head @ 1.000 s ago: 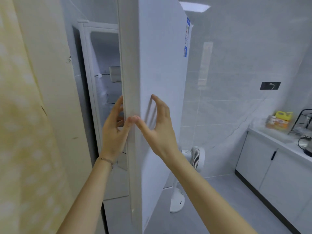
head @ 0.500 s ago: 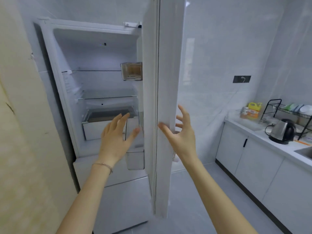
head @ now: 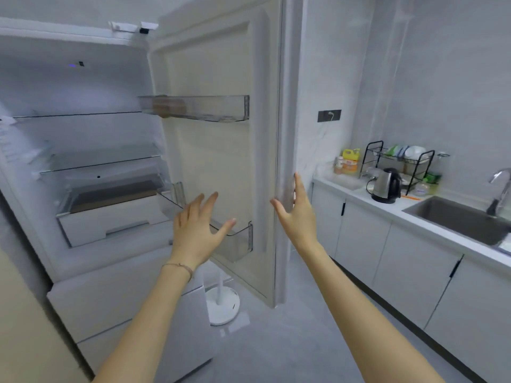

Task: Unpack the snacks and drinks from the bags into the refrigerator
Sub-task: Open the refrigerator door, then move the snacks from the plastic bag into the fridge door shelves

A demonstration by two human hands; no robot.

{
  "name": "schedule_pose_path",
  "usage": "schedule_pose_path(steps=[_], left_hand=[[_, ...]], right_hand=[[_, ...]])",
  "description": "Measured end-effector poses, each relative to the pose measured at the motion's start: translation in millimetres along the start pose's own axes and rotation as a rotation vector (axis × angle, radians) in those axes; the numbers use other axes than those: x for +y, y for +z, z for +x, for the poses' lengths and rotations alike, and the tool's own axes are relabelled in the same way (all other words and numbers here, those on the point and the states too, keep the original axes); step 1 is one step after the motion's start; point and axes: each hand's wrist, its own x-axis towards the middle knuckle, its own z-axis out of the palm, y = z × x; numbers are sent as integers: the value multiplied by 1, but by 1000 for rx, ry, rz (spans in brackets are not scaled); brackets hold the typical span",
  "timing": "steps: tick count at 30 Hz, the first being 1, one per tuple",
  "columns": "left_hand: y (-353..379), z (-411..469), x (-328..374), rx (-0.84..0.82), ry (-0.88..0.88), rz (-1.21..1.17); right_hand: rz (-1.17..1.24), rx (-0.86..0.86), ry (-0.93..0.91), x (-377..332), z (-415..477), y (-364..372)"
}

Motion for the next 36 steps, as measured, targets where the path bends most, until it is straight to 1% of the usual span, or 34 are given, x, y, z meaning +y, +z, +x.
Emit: schedule_pose_path(steps=[2,5,10,14,17,21,24,29,31,34,36], left_hand=[[8,7,4,0,16,15],[19,22,5,-56,25,39],[25,56,-1,-87,83,73],[24,76,1,-100,102,58],[29,86,3,-96,127,39],[36,93,11,-50,194,7],[44,95,23,-41,271,-7],[66,94,60,-104,409,-70],[77,88,81,-130,483,-134],[98,71,127,-170,591,-248],[112,55,163,-201,677,-275]], right_hand=[[-22,-5,19,14,17,-6],[-41,-45,48,30,41,-13],[-89,-99,100,43,72,-21],[-195,-106,124,45,89,-29],[-327,-60,111,44,90,-31],[-534,49,52,42,76,-31],[-699,63,55,43,61,-39],[-835,72,176,41,28,-74],[-895,78,236,41,11,-96],[-958,98,354,46,-22,-137],[-996,127,420,51,-48,-169]])
